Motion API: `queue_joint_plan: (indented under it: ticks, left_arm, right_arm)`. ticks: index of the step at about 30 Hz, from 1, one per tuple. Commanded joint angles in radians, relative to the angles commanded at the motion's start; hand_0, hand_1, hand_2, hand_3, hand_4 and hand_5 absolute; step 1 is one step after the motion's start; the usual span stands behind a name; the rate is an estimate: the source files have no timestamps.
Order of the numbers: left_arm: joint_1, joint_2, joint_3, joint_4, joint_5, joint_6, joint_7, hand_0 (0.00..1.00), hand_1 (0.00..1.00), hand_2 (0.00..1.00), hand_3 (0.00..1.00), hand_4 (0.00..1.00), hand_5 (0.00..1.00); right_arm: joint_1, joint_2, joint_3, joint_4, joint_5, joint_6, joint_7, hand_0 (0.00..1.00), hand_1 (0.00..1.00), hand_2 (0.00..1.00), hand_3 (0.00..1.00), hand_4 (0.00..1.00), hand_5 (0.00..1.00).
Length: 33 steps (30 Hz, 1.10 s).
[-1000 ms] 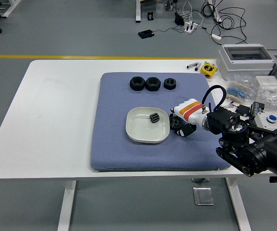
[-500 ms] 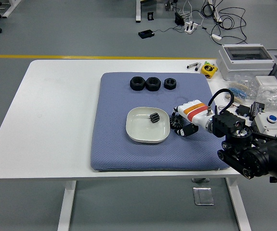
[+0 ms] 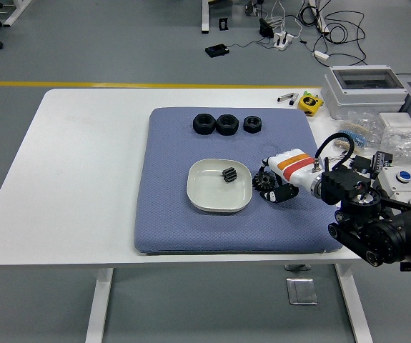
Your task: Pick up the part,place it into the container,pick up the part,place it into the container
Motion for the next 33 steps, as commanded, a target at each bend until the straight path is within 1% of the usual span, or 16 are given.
queue_joint_plan:
  ticks: [5, 6, 12, 13, 24, 25, 30, 31, 33]
  left_arm:
    - [0.003, 0.000, -0.003, 0.000, 0.005, 0.000, 0.001, 0.530, 0.586, 0.725, 0.625, 0.624, 0.596]
    - [0.004, 0.001, -0.005, 0.000, 0.009, 0.000, 0.002, 0.530, 0.587, 0.724, 0.625, 0.623, 0.595]
    - [0.007, 0.000, -0.011, 0.000, 0.016, 0.000, 0.004, 0.530, 0.587, 0.724, 0.625, 0.623, 0.595]
    - [0.008, 0.000, -0.011, 0.000, 0.017, 0.001, 0.005, 0.530, 0.586, 0.723, 0.625, 0.623, 0.597]
    - [0.004, 0.001, -0.005, 0.000, 0.011, -0.002, 0.003, 0.529, 0.587, 0.723, 0.624, 0.622, 0.597]
    - [0.004, 0.001, -0.004, 0.000, 0.009, -0.002, 0.002, 0.530, 0.586, 0.722, 0.625, 0.622, 0.597]
    - [0.002, 0.002, -0.005, 0.000, 0.011, -0.003, 0.003, 0.530, 0.586, 0.722, 0.625, 0.622, 0.597]
    - [0.001, 0.002, -0.005, 0.000, 0.012, -0.003, 0.003, 0.527, 0.586, 0.722, 0.625, 0.622, 0.599]
    - [0.001, 0.002, -0.005, 0.000, 0.012, -0.003, 0.003, 0.527, 0.586, 0.722, 0.625, 0.622, 0.599]
  right_arm:
    - [-0.003, -0.013, 0.011, 0.006, -0.010, 0.001, 0.000, 0.033, 0.159, 0.298, 0.477, 0.553, 0.393]
    - [-0.003, -0.015, 0.014, 0.006, -0.011, 0.002, -0.001, 0.018, 0.127, 0.262, 0.476, 0.555, 0.397]
    - [-0.006, -0.024, 0.018, 0.006, -0.013, 0.009, -0.002, 0.018, 0.127, 0.262, 0.476, 0.555, 0.397]
    - [-0.007, -0.024, 0.019, 0.006, -0.013, 0.008, -0.002, 0.002, 0.094, 0.220, 0.480, 0.531, 0.378]
    - [-0.007, -0.035, 0.035, 0.013, -0.005, 0.002, 0.003, 0.002, 0.085, 0.213, 0.481, 0.531, 0.357]
    - [-0.006, -0.036, 0.037, 0.015, -0.004, 0.001, 0.004, 0.002, 0.077, 0.207, 0.480, 0.545, 0.337]
    - [-0.005, -0.037, 0.042, 0.020, 0.001, -0.003, 0.007, 0.002, 0.077, 0.207, 0.480, 0.545, 0.337]
    - [-0.005, -0.037, 0.043, 0.021, 0.002, -0.003, 0.008, 0.002, 0.062, 0.194, 0.478, 0.571, 0.306]
    - [-0.006, -0.037, 0.045, 0.022, 0.007, -0.004, 0.009, 0.002, 0.062, 0.194, 0.478, 0.571, 0.306]
